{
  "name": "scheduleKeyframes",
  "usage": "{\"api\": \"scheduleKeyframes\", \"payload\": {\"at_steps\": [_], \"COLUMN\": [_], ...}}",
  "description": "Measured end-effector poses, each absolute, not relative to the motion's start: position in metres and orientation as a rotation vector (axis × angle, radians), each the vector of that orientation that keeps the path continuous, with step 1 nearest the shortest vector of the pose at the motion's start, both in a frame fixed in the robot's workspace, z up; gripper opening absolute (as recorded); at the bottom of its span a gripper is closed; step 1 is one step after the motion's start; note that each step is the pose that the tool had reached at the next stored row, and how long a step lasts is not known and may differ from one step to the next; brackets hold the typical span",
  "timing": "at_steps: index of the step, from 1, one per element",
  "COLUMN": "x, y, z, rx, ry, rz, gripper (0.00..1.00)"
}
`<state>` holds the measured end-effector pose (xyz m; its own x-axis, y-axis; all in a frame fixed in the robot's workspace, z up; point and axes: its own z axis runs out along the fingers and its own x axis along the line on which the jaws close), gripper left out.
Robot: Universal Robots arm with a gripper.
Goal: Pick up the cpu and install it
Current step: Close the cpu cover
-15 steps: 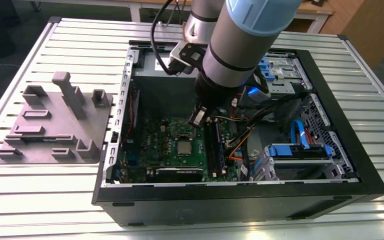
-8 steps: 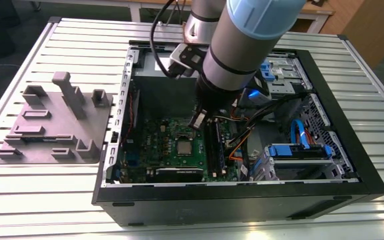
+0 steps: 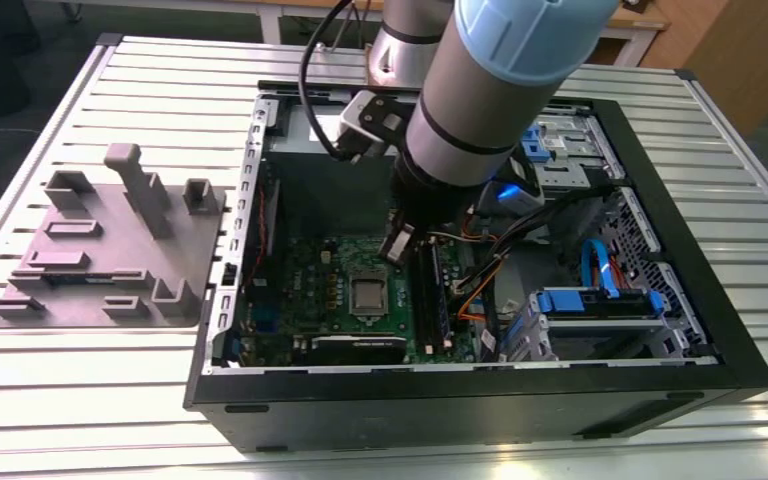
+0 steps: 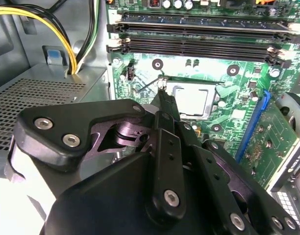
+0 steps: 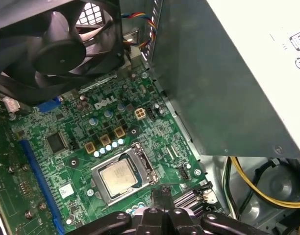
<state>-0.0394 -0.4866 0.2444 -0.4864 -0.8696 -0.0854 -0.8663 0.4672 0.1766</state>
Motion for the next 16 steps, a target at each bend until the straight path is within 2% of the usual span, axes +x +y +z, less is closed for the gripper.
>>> {"api": "scheduleKeyframes", "payload": {"at_steps": [16], "x": [-0.0409], "y": [-0.4915], "z": [0.2443], "rx": [1.586], "ry": [-2.675], "rz": [-0.307], "gripper": [0.10]}}
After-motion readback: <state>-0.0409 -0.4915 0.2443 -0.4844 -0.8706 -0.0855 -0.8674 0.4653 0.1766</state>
